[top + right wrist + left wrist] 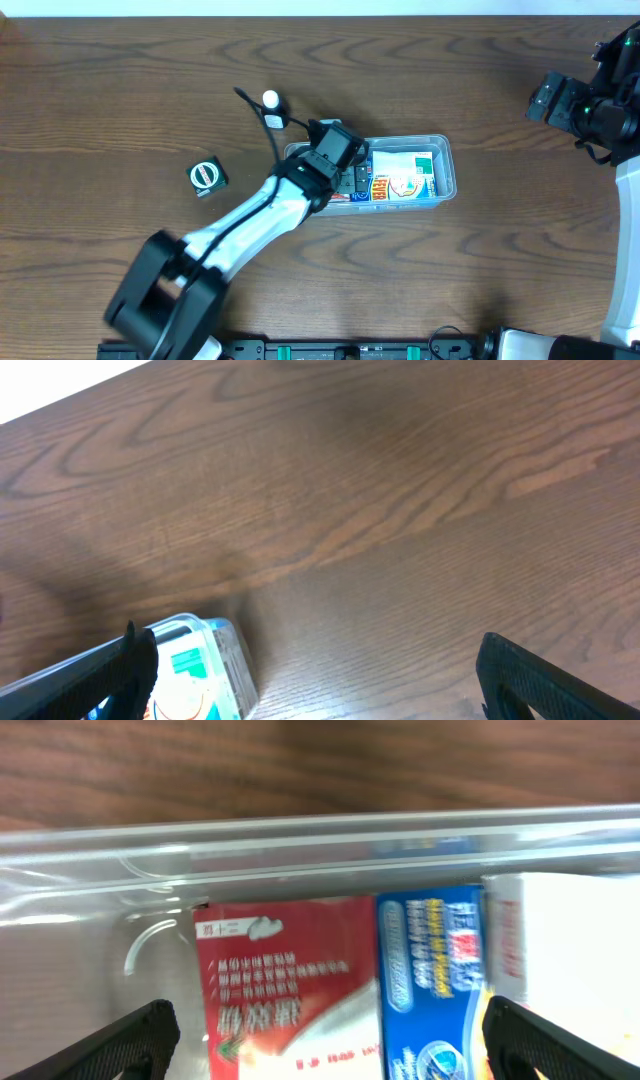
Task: Pack container
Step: 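Open the left gripper and withdraw it left toward the green box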
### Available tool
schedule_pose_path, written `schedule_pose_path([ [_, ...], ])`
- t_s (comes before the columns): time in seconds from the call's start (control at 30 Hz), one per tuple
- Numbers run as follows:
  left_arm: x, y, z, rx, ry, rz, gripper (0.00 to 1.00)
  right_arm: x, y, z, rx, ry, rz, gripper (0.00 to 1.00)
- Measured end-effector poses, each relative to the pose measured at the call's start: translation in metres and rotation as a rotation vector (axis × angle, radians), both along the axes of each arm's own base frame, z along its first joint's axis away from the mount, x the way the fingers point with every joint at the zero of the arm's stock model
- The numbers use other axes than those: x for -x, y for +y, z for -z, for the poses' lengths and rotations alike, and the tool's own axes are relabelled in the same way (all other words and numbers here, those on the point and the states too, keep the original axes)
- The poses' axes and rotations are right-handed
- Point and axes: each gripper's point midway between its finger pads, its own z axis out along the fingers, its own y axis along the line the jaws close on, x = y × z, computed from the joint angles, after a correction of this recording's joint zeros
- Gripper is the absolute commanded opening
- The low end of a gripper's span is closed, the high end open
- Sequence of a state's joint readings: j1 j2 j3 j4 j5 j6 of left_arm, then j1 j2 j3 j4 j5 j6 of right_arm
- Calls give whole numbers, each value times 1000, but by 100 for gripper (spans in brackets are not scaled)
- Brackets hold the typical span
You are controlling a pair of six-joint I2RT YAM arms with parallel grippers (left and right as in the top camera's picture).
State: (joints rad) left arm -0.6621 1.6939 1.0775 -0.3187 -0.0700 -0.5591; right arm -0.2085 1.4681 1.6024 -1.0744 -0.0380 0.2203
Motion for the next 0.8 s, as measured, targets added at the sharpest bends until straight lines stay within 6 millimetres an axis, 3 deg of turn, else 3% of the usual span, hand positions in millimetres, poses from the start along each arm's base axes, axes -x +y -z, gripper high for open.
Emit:
schedule_pose_path([
  [0.23,14,8,-112,114,-221,77,98,0,0,0,0,0,0,99],
  [0.3,24,26,-137,100,-267,72,98,0,0,0,0,0,0,99],
  [0.37,33,56,-150,50,-285,16,98,0,0,0,0,0,0,99],
  [0.5,42,137,-147,-96,-236,-187,98,0,0,0,0,0,0,99],
  [0.6,39,181,-135,-156,-175,-329,98,0,0,0,0,0,0,99],
  [0.8,25,230,-95,-177,-21,-493,98,0,0,0,0,0,0,99],
])
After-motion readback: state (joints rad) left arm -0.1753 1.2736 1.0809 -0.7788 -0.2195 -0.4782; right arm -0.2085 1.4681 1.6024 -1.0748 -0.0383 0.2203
